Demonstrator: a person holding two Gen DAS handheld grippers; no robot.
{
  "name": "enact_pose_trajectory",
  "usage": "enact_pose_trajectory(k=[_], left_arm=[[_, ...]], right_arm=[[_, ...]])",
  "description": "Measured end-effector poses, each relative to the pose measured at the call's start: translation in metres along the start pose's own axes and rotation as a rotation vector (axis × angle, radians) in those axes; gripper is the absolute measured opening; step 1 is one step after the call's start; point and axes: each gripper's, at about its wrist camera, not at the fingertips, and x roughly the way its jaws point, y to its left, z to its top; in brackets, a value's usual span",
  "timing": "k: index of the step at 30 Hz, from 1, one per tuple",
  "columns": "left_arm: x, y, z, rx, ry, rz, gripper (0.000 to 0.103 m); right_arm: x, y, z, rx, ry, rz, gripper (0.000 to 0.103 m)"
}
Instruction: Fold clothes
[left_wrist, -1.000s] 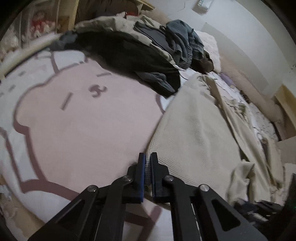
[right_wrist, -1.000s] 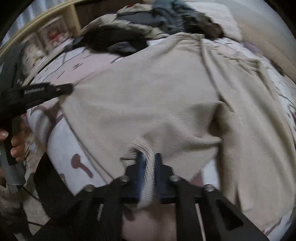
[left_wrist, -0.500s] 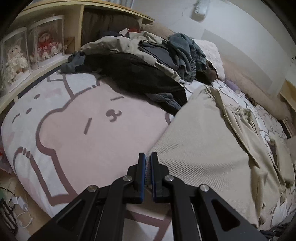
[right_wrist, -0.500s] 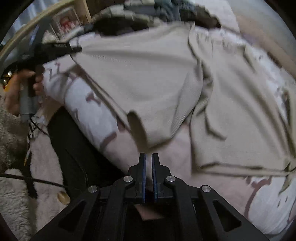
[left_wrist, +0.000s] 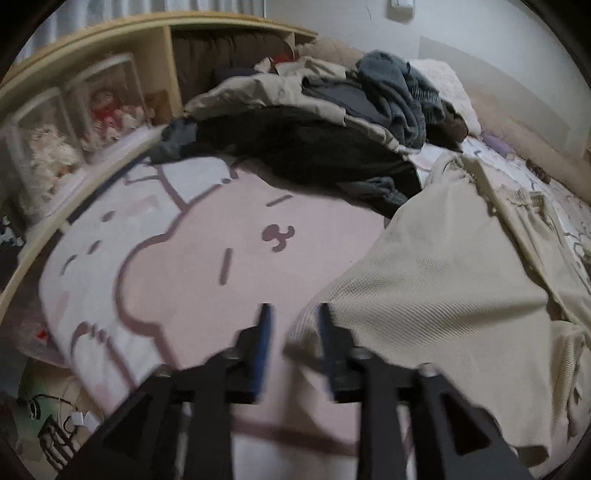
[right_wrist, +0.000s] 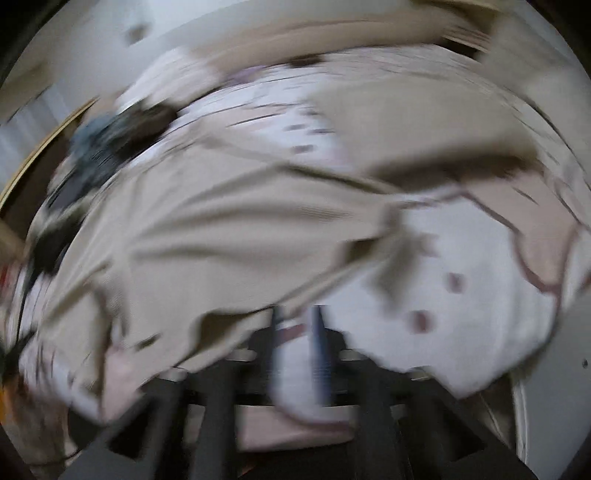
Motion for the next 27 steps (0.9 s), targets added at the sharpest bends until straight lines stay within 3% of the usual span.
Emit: enact_pose_trajectory(k=[1,3,8,11,14,18,19,20,21,22,23,24,27], left_arm=[[-0.011,-0.002,-0.003,-0.010,-0.017,-0.040,0.048],[-0.031,-0.019,-0.012,0.017,-0.033,-0.149,0.050],[-0.062,-0.098,-0.042,0.228,-0.038,-0.366,0.055],[-0.067,-0.156,-0.066,0.394,-0.026,-0.453,0.057],[-0.067,-0.206,-0.089,0.565,-0.019,-0.488,0.058],[-0.054,-0.250,-0.119,0.757,-0.010,-0.451,0.058],[-0.048,-0.254,-0.124,0.780,0.009,-0.434,0.058],[-0.040,-0.258,-0.127,0.796,0.031,-0.415,0.052],[-0.036,-0.258,-0.126,0.794,0.051,-0.407,0.033],[-0.033,-0.257,-0.123,0.775,0.068,-0.408,0.025],[-0.030,-0.253,-0.117,0.747,0.097,-0.416,0.008],[-0.027,-0.246,-0.111,0.714,0.134,-0.430,0.004],[-0.024,-0.225,-0.095,0.640,0.210,-0.430,0.002]], right_arm=[[0.001,-0.008,0.003,0.031,-0.017,0.005,0.091],[0.007,-0.018,0.010,0.073,-0.042,0.017,0.091],[0.034,-0.028,0.028,0.110,-0.030,0.009,0.091],[0.044,-0.033,0.037,0.129,-0.034,-0.006,0.091],[0.053,-0.042,0.044,0.158,-0.040,-0.028,0.091],[0.068,-0.048,0.053,0.170,-0.042,-0.035,0.088],[0.070,-0.047,0.055,0.165,-0.044,-0.038,0.080],[0.072,-0.047,0.057,0.159,-0.046,-0.041,0.075],[0.074,-0.046,0.059,0.161,-0.045,-0.033,0.058],[0.077,-0.047,0.060,0.167,-0.041,-0.017,0.032],[0.080,-0.048,0.062,0.182,-0.031,0.008,0.022],[0.080,-0.049,0.063,0.202,-0.022,0.038,0.010],[0.060,-0.049,0.064,0.186,-0.057,0.055,0.009]])
